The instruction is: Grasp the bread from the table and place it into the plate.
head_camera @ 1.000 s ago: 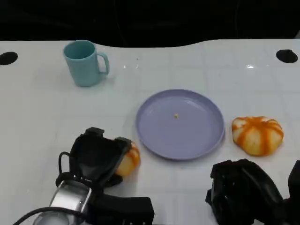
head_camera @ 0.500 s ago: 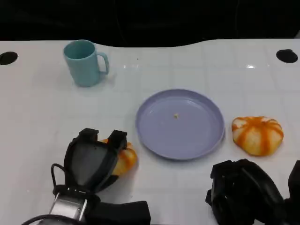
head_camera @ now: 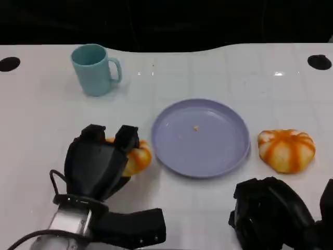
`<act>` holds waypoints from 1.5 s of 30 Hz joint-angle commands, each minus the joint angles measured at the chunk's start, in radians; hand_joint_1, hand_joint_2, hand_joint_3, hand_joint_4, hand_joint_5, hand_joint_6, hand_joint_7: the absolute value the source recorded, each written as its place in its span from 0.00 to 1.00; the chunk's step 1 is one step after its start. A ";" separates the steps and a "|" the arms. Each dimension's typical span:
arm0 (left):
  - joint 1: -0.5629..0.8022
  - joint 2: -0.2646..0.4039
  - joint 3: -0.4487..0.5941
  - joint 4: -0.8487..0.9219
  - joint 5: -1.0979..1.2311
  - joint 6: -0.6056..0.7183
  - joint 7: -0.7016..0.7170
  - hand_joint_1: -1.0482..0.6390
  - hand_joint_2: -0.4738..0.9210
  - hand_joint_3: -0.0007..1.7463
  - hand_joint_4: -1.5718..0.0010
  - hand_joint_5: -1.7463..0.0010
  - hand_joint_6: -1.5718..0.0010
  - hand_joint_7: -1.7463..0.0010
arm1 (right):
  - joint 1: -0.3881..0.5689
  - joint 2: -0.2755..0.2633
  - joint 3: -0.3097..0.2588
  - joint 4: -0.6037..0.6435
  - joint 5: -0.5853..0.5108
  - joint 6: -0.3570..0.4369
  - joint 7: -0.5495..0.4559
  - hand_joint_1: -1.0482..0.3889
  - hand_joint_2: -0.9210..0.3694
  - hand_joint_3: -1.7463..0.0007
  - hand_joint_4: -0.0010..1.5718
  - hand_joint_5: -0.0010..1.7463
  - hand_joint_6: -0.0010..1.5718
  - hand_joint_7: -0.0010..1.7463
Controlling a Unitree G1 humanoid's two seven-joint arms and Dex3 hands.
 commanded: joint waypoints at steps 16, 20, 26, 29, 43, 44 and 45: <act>-0.088 -0.014 0.032 -0.041 -0.047 -0.140 0.076 0.47 0.49 0.84 0.36 0.00 0.53 0.00 | 0.016 -0.011 -0.006 0.009 0.007 -0.012 0.015 0.00 0.68 0.21 0.96 0.77 1.00 0.58; -0.129 -0.035 0.024 -0.006 -0.067 -0.182 0.065 0.46 0.48 0.85 0.35 0.00 0.51 0.00 | 0.011 -0.005 -0.008 0.015 0.011 -0.014 0.015 0.00 0.68 0.22 0.96 0.77 1.00 0.57; -0.211 -0.074 -0.001 0.085 -0.092 -0.228 0.021 0.43 0.47 0.83 0.35 0.00 0.51 0.00 | 0.012 -0.008 -0.005 0.011 0.004 -0.021 0.013 0.00 0.66 0.22 0.96 0.77 1.00 0.58; -0.247 -0.093 -0.018 0.133 -0.085 -0.235 0.022 0.42 0.49 0.81 0.35 0.00 0.51 0.00 | 0.011 -0.007 -0.005 0.013 0.004 -0.023 0.012 0.00 0.67 0.22 0.96 0.77 1.00 0.58; -0.422 -0.205 -0.098 0.425 -0.081 -0.223 0.024 0.41 0.49 0.77 0.32 0.00 0.49 0.00 | 0.011 -0.004 0.000 0.019 0.005 -0.033 0.019 0.00 0.67 0.22 0.96 0.77 1.00 0.57; -0.429 -0.210 -0.101 0.445 -0.085 -0.230 0.034 0.41 0.48 0.75 0.32 0.00 0.48 0.00 | 0.011 -0.004 0.000 0.019 0.005 -0.030 0.019 0.00 0.67 0.22 0.96 0.77 1.00 0.56; -0.438 -0.216 -0.104 0.466 -0.089 -0.237 0.042 0.41 0.47 0.75 0.32 0.00 0.48 0.00 | 0.010 -0.004 0.000 0.020 0.005 -0.032 0.019 0.00 0.67 0.22 0.96 0.77 1.00 0.56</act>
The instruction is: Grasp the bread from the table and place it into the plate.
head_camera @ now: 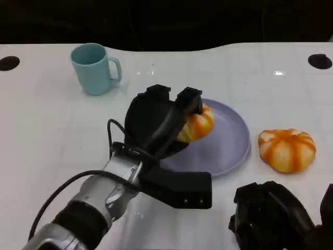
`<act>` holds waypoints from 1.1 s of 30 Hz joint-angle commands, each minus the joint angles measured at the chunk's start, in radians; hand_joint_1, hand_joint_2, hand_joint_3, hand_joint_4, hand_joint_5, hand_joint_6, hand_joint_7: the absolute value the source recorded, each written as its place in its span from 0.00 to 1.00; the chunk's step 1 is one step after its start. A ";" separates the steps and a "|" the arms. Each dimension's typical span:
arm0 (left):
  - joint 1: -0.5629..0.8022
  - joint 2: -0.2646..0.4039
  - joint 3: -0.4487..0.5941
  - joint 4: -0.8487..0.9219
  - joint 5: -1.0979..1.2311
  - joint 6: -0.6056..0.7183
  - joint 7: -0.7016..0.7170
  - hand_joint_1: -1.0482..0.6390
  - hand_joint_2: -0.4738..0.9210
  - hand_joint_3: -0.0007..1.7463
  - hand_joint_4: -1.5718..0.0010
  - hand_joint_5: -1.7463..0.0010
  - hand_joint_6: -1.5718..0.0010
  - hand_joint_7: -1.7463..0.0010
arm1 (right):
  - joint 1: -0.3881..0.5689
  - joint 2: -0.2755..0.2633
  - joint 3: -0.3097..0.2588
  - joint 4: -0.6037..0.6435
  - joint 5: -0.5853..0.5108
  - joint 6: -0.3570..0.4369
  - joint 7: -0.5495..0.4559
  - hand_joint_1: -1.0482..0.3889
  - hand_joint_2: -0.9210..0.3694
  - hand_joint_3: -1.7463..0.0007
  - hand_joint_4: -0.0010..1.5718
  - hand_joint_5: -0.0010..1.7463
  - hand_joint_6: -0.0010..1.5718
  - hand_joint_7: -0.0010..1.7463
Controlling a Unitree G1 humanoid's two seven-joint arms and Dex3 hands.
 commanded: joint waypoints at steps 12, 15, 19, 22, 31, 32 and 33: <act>-0.124 -0.048 -0.027 0.226 -0.083 -0.101 -0.087 0.35 0.68 0.58 0.54 0.10 0.69 0.43 | 0.001 -0.005 0.003 -0.008 -0.001 0.005 -0.014 0.00 0.70 0.20 0.97 0.75 1.00 0.57; -0.124 -0.035 -0.033 0.218 -0.093 -0.105 -0.148 0.30 0.81 0.36 0.62 0.19 0.80 0.51 | 0.002 -0.003 0.004 -0.008 0.002 0.000 -0.010 0.00 0.70 0.20 0.97 0.75 1.00 0.57; -0.120 -0.018 -0.039 0.185 -0.101 -0.086 -0.262 0.21 0.99 0.13 0.78 0.38 0.94 0.55 | 0.003 -0.005 0.007 -0.014 -0.001 0.000 -0.011 0.00 0.69 0.20 0.96 0.75 1.00 0.57; -0.112 -0.007 -0.039 0.140 -0.108 -0.056 -0.352 0.12 1.00 0.17 0.90 0.45 0.99 0.65 | 0.004 -0.005 0.007 -0.017 0.000 0.004 -0.013 0.00 0.70 0.20 0.96 0.75 1.00 0.57; -0.060 0.071 -0.060 -0.125 -0.088 0.096 -0.644 0.00 1.00 0.33 1.00 0.67 0.99 0.91 | -0.001 -0.012 0.006 -0.008 -0.004 -0.002 -0.009 0.00 0.70 0.20 0.96 0.75 1.00 0.56; -0.051 0.079 -0.060 -0.148 -0.088 0.100 -0.648 0.00 1.00 0.34 1.00 0.66 0.99 0.91 | -0.001 -0.012 0.007 -0.010 -0.004 -0.001 -0.011 0.00 0.70 0.20 0.96 0.75 1.00 0.56; -0.042 0.087 -0.059 -0.170 -0.087 0.103 -0.651 0.00 1.00 0.34 1.00 0.66 0.99 0.90 | -0.001 -0.012 0.006 -0.010 -0.004 0.001 -0.011 0.00 0.70 0.20 0.96 0.75 1.00 0.56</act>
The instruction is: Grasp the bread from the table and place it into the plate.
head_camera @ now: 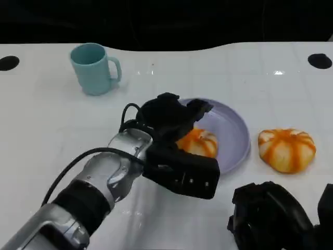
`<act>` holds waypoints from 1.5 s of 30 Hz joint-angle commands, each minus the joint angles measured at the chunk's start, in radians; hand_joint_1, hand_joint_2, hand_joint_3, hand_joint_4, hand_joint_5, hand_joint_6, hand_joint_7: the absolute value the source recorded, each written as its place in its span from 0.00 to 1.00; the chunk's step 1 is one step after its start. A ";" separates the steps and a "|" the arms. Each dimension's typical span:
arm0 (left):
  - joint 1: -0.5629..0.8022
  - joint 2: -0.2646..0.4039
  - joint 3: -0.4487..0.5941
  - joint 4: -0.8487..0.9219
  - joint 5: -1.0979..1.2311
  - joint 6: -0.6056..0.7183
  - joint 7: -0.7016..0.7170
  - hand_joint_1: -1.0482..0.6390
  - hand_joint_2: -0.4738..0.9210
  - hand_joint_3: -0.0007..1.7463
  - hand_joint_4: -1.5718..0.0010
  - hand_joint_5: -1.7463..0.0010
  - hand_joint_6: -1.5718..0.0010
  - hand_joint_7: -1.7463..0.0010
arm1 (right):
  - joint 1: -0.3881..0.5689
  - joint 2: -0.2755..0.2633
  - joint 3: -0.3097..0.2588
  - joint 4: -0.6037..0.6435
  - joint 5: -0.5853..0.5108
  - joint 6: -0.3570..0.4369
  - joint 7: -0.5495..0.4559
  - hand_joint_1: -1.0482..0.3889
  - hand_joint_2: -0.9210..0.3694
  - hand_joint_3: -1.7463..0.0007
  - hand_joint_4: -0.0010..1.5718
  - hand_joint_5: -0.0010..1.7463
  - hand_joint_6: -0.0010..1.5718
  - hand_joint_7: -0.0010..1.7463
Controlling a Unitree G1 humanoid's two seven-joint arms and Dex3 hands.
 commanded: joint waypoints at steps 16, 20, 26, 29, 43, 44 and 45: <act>0.232 0.104 0.139 -0.197 -0.165 -0.235 0.159 0.12 1.00 0.24 0.75 0.38 0.86 0.63 | 0.002 -0.012 -0.004 -0.018 0.004 0.011 -0.004 0.00 0.70 0.20 0.97 0.74 1.00 0.56; 0.288 0.104 0.205 -0.181 -0.271 -0.378 0.193 0.15 1.00 0.23 0.62 0.29 0.71 0.55 | 0.000 -0.011 -0.005 -0.012 0.009 0.004 0.005 0.00 0.71 0.19 0.97 0.74 1.00 0.57; 0.365 0.100 0.280 -0.178 -0.440 -0.525 0.136 0.17 1.00 0.16 0.50 0.13 0.60 0.39 | 0.000 -0.009 -0.007 -0.005 0.013 -0.001 0.010 0.00 0.70 0.20 0.98 0.74 1.00 0.56; 0.402 0.107 0.308 -0.184 -0.555 -0.580 0.049 0.17 1.00 0.18 0.47 0.01 0.63 0.11 | -0.002 -0.010 -0.008 -0.003 0.015 0.001 0.015 0.00 0.70 0.20 0.98 0.74 1.00 0.56; 0.597 0.065 0.424 -0.282 -1.082 -0.434 -0.437 0.16 0.99 0.13 0.40 0.00 0.51 0.00 | 0.004 -0.016 -0.007 -0.010 0.007 0.002 0.018 0.00 0.67 0.23 0.97 0.74 1.00 0.55; 0.609 0.060 0.431 -0.288 -1.118 -0.408 -0.474 0.15 1.00 0.11 0.40 0.00 0.50 0.02 | 0.004 -0.016 -0.007 -0.010 0.008 0.003 0.019 0.00 0.67 0.23 0.97 0.74 1.00 0.55; 0.624 0.055 0.438 -0.298 -1.152 -0.375 -0.505 0.14 1.00 0.09 0.40 0.00 0.49 0.03 | 0.004 -0.015 -0.007 -0.010 0.010 0.007 0.018 0.00 0.67 0.23 0.97 0.75 1.00 0.55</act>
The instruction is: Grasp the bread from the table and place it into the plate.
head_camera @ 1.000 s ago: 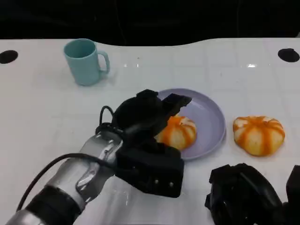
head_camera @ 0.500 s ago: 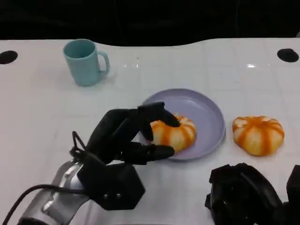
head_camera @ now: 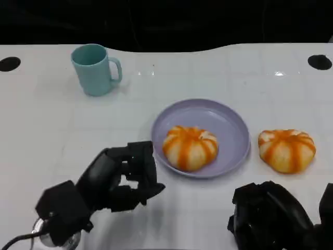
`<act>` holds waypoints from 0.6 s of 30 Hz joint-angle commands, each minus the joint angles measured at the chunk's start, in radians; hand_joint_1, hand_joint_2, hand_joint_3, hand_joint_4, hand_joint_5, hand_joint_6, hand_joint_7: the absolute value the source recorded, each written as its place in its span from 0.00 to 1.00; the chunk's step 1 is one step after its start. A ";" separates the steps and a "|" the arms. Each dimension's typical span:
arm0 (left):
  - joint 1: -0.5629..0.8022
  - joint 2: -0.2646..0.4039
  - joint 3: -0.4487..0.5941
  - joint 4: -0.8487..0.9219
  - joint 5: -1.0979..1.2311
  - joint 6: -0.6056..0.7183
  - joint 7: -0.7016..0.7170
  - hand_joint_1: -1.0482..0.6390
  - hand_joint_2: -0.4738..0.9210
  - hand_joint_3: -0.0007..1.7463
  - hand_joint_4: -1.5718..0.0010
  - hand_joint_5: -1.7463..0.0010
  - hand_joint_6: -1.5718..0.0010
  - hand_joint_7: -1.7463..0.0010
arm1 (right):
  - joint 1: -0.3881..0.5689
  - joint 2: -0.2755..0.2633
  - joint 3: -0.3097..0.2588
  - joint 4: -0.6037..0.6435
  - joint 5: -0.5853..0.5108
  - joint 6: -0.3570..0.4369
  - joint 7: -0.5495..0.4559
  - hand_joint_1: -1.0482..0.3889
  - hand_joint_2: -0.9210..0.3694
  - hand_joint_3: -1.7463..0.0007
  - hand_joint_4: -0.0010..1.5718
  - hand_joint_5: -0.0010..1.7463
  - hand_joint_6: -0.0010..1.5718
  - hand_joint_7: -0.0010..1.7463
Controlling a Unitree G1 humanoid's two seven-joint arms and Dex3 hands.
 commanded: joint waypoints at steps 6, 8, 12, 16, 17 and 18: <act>0.121 -0.043 0.080 -0.091 -0.202 0.214 -0.189 0.15 1.00 0.10 0.38 0.00 0.47 0.03 | 0.006 -0.010 -0.005 -0.015 0.006 0.012 -0.005 0.00 0.67 0.24 0.97 0.75 1.00 0.56; 0.140 -0.057 0.093 -0.099 -0.218 0.229 -0.214 0.16 1.00 0.13 0.37 0.00 0.48 0.01 | 0.006 -0.010 -0.005 -0.014 0.007 0.010 -0.003 0.00 0.67 0.24 0.97 0.75 1.00 0.56; 0.177 -0.089 0.112 -0.123 -0.248 0.272 -0.242 0.16 0.99 0.12 0.36 0.00 0.48 0.01 | 0.008 -0.009 -0.006 -0.023 0.009 0.024 -0.009 0.00 0.68 0.24 0.97 0.75 1.00 0.56; 0.200 -0.106 0.124 -0.140 -0.253 0.303 -0.261 0.18 0.99 0.11 0.36 0.00 0.48 0.01 | 0.013 -0.009 -0.003 -0.042 0.005 0.049 -0.022 0.00 0.71 0.21 0.98 0.75 1.00 0.57; 0.204 -0.109 0.127 -0.141 -0.251 0.309 -0.263 0.18 0.99 0.12 0.36 0.00 0.48 0.01 | 0.015 -0.009 -0.002 -0.047 0.005 0.054 -0.024 0.00 0.72 0.20 0.98 0.75 1.00 0.57; 0.206 -0.112 0.131 -0.141 -0.249 0.313 -0.265 0.18 0.99 0.12 0.36 0.00 0.47 0.01 | 0.016 -0.008 -0.002 -0.047 0.007 0.051 -0.022 0.00 0.73 0.20 0.98 0.75 1.00 0.57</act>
